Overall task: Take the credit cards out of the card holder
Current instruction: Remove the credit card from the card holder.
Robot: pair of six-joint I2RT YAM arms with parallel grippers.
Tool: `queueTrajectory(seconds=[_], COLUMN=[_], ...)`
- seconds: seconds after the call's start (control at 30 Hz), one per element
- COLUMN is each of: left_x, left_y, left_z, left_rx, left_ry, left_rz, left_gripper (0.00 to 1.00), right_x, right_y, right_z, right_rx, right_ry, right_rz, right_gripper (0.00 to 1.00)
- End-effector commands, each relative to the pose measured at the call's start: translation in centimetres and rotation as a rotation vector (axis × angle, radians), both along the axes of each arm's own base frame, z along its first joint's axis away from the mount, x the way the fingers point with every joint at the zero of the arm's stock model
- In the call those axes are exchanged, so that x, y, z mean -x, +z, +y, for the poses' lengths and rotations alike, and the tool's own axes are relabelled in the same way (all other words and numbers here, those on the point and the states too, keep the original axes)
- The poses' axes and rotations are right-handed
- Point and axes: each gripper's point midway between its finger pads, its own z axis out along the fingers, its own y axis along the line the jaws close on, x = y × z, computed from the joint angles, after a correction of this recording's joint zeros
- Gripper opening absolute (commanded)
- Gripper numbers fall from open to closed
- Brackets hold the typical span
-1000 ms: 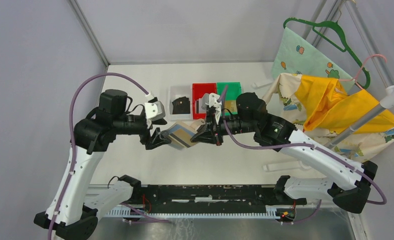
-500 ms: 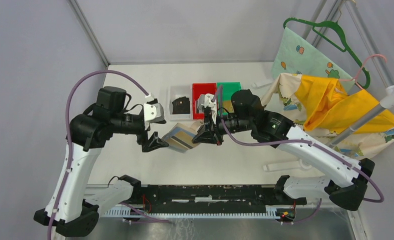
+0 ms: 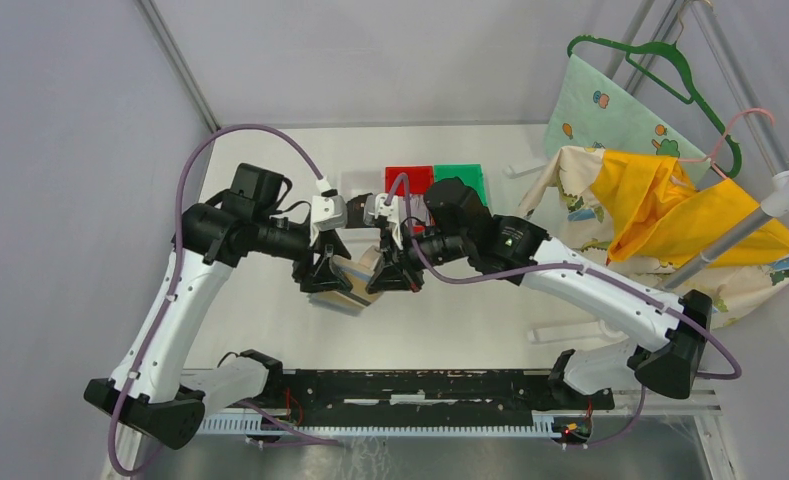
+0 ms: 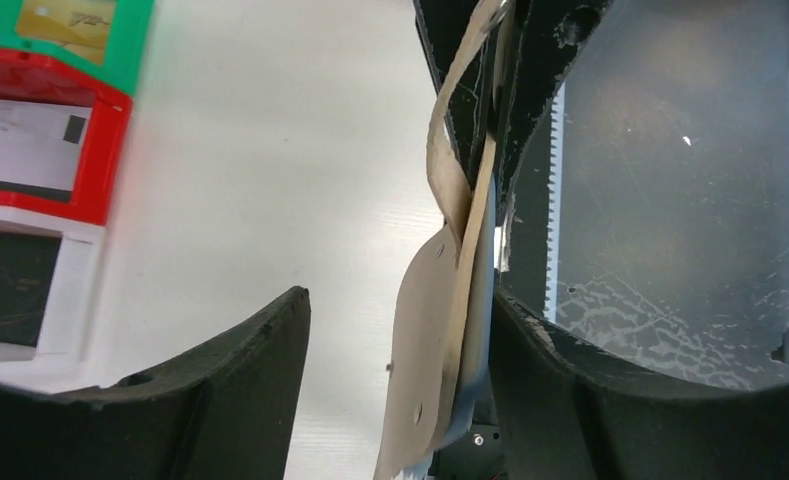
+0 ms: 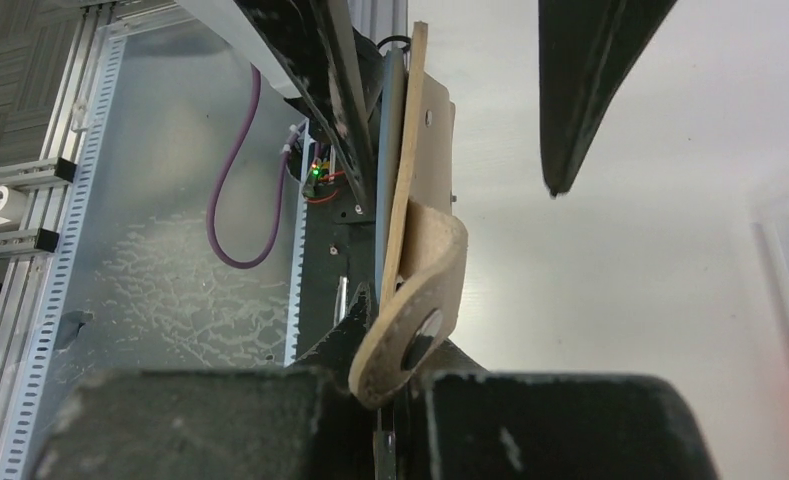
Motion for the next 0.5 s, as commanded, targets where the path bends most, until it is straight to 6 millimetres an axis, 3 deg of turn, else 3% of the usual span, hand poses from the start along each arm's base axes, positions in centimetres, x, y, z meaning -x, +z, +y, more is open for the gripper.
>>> queueTrajectory(seconds=[0.0, 0.1, 0.13, 0.27, 0.37, 0.4, 0.47], left_x=[1.0, 0.8, 0.7, -0.1, -0.5, -0.6, -0.4], left_y=[0.9, 0.5, 0.7, 2.2, 3.9, 4.6, 6.1], left_z=[-0.8, -0.8, -0.9, -1.6, -2.2, -2.5, -2.9], left_rx=[0.068, 0.063, 0.069, 0.121, 0.193, 0.226, 0.281], left_ry=[-0.033, -0.033, -0.028, 0.032, 0.085, 0.089, 0.108], left_rz=[0.034, 0.045, 0.047, 0.057, 0.077, 0.077, 0.109], left_gripper=[0.65, 0.49, 0.41, 0.14, 0.05, 0.04, 0.02], right_x=[0.0, -0.3, -0.5, -1.5, -1.9, -2.0, -2.2], right_y=[5.0, 6.1, 6.2, 6.5, 7.6, 8.8, 8.6], right_z=[1.4, 1.8, 1.9, 1.4, -0.6, -1.6, -3.2], right_rx=[-0.131, -0.154, -0.158, -0.223, -0.420, -0.516, -0.624], right_ry=[0.041, 0.036, 0.030, -0.057, -0.158, -0.191, -0.247], right_rz=[-0.087, -0.108, -0.114, -0.144, -0.150, -0.148, -0.125], right_gripper=[0.00, 0.00, 0.05, 0.40, 0.60, 0.65, 0.69])
